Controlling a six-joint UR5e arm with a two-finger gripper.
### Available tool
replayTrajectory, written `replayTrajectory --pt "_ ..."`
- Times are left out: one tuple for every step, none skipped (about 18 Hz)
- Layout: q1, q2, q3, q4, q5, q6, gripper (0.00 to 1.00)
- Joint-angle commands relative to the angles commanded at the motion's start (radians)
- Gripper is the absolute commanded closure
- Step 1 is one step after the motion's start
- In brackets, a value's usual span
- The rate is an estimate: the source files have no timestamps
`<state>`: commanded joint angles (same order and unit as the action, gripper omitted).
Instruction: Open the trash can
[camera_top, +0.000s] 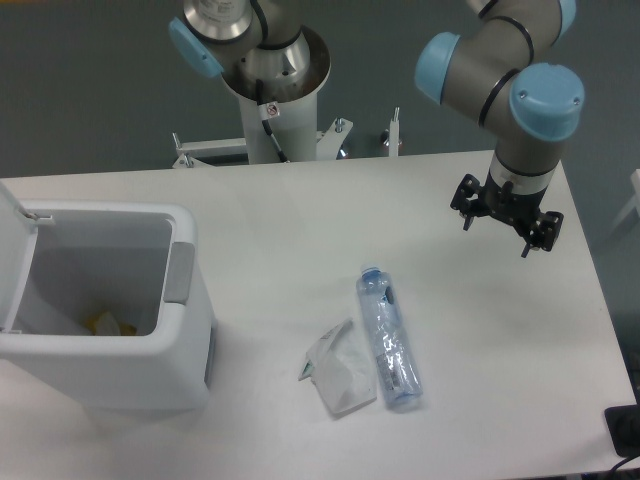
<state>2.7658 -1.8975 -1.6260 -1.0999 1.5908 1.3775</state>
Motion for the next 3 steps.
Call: replayTrajectory --pt "0.000 -0.002 0.000 0.000 0.000 0.000 0.00" --pt "0.000 0.000 -0.003 0.000 0.002 0.000 0.00" --pt "-0.002 -0.002 -0.008 0.005 0.002 0.000 0.00"
